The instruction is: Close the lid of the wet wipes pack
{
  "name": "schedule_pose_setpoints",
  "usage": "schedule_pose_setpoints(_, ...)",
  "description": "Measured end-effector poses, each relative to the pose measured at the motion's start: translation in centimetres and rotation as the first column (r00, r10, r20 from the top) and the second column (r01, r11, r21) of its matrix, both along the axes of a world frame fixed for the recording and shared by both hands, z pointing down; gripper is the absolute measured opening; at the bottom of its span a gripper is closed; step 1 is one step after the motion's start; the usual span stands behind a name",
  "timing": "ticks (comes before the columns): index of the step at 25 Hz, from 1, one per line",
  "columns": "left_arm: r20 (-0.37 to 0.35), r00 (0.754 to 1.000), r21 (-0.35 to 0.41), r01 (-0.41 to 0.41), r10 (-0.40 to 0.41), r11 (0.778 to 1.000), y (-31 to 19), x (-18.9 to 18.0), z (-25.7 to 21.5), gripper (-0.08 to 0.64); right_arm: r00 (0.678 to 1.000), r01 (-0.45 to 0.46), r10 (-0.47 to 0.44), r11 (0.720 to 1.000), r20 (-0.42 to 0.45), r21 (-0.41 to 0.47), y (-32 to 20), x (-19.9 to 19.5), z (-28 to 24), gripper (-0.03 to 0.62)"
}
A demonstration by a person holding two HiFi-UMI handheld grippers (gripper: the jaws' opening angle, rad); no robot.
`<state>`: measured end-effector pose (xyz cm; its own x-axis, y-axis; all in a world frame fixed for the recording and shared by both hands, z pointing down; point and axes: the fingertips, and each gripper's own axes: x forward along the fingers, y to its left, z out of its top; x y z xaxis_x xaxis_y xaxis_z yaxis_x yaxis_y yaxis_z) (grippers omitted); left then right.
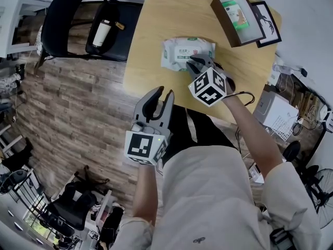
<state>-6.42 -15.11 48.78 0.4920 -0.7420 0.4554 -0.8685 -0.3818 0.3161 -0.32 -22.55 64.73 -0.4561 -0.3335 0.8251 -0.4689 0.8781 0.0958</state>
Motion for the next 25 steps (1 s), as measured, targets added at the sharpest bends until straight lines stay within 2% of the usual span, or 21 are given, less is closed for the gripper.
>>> schedule_pose_setpoints(11,0.031,0.998,0.037,0.058,-0.06,0.998,2.9,1.7,-2.0,0.089,0.997,0.063,-0.065,0.997,0.035,0.045,1.7,0.9,-2.6,0.073)
schedule_pose_setpoints(18,0.061,0.994,0.057,0.091,-0.095,0.994,5.1,2.5,-3.8,0.089,0.994,0.06,-0.067,0.995,0.089,0.074,3.1,1.7,-5.6,0.071)
schedule_pose_setpoints(25,0.077,0.993,0.075,0.085,-0.09,0.994,6.2,2.2,-5.2,0.089,0.99,0.051,-0.064,0.994,0.126,0.101,4.4,1.9,-8.3,0.055)
